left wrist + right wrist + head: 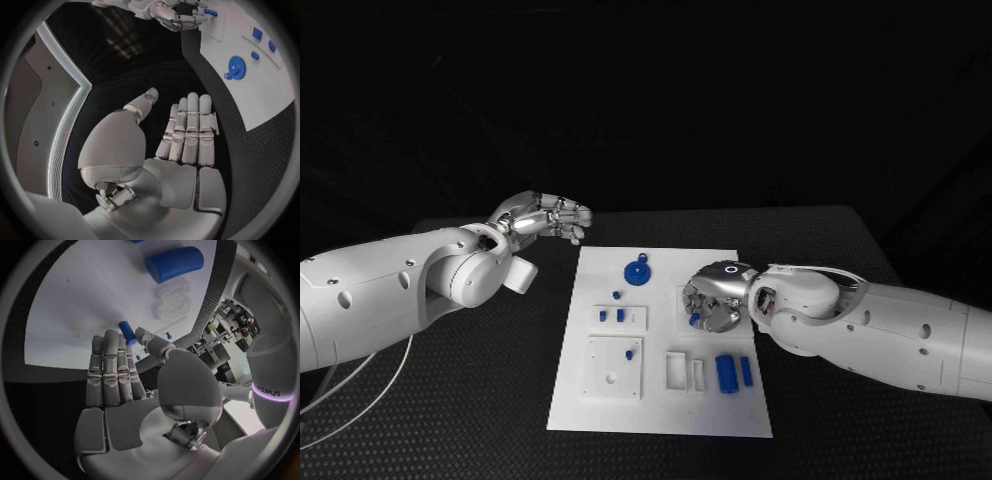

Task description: Assemble the parts on the task board

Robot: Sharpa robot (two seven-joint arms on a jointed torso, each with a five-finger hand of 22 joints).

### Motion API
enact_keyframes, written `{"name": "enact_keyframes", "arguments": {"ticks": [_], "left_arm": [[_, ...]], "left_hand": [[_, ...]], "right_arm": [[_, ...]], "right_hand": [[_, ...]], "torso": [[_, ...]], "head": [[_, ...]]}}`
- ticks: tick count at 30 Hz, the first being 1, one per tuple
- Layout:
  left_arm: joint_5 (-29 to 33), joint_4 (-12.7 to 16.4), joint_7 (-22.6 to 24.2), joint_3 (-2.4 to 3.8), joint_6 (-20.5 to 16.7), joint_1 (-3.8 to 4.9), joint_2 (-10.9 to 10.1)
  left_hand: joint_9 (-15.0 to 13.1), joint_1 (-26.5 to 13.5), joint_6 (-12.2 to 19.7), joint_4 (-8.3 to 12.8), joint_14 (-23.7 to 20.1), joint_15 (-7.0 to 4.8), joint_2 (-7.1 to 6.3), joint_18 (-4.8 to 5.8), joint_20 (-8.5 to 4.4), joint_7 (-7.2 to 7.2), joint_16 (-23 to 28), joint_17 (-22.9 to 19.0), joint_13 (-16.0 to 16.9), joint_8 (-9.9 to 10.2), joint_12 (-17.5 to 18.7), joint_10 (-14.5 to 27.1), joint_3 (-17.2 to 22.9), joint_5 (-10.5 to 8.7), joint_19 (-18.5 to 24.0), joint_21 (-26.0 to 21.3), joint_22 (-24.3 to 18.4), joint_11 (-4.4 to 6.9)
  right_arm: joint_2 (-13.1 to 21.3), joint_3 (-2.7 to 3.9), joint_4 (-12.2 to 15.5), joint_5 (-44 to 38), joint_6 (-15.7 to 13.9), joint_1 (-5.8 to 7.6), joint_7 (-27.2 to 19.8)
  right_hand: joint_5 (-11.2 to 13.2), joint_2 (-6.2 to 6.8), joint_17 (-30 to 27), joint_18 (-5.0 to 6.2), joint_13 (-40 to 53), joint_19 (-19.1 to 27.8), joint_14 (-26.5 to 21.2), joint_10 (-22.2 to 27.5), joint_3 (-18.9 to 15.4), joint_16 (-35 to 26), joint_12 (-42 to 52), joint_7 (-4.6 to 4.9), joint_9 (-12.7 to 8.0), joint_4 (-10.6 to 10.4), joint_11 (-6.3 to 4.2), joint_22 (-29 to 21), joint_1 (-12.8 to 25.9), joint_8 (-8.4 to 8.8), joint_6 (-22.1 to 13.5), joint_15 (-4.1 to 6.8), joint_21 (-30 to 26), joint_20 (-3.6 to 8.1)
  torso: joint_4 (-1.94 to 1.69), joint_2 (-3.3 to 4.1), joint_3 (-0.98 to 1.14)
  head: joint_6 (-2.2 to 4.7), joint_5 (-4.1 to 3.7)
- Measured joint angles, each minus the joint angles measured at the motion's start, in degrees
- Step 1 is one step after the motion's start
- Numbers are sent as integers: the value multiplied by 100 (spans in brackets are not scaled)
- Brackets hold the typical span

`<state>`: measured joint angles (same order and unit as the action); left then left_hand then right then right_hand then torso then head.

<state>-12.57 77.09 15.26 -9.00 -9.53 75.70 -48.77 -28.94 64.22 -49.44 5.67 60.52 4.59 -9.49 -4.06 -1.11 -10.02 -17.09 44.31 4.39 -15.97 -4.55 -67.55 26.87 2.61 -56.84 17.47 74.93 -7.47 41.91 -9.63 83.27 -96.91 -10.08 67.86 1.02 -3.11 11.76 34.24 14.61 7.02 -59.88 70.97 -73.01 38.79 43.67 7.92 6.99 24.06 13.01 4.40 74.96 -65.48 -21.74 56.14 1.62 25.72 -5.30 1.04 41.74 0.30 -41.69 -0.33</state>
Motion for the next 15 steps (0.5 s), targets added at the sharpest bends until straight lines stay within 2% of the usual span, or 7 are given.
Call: {"name": "enact_keyframes", "arguments": {"ticks": [9,14,15], "left_arm": [[20,0,-24,0,56,0,-1],[25,-2,-39,0,81,0,6],[26,-3,-41,0,85,0,6]], "left_hand": [[7,-22,41,-12,0,0,22,-1,1,0,0,1,-3,6,0,20,-12,0,0,0,-1,-19],[7,-22,41,-21,0,0,22,-1,1,0,0,5,-3,22,0,21,-20,0,1,0,-1,-20],[7,-22,47,-31,0,0,22,-1,1,-5,0,5,-3,22,0,21,-10,0,1,0,-1,-20]], "right_arm": [[-62,-2,-94,-59,1,-29,13],[-109,-1,-140,-96,2,-38,31],[-115,-1,-150,-101,3,-44,34]], "right_hand": [[0,-37,93,0,35,-51,20,-20,208,0,0,-22,13,-31,-21,-1,-37,-22,23,20,0,10],[0,-37,122,0,41,-51,21,-20,275,0,0,-4,13,-53,-21,-1,-37,-21,44,20,0,10],[0,-74,132,0,49,-51,21,-34,332,0,0,-5,19,-44,-35,-1,-74,-21,44,20,0,10]], "torso": [[2,-3,-3],[3,-3,-7],[2,-3,-7]], "head": [[-30,4],[-38,5],[-40,5]]}}
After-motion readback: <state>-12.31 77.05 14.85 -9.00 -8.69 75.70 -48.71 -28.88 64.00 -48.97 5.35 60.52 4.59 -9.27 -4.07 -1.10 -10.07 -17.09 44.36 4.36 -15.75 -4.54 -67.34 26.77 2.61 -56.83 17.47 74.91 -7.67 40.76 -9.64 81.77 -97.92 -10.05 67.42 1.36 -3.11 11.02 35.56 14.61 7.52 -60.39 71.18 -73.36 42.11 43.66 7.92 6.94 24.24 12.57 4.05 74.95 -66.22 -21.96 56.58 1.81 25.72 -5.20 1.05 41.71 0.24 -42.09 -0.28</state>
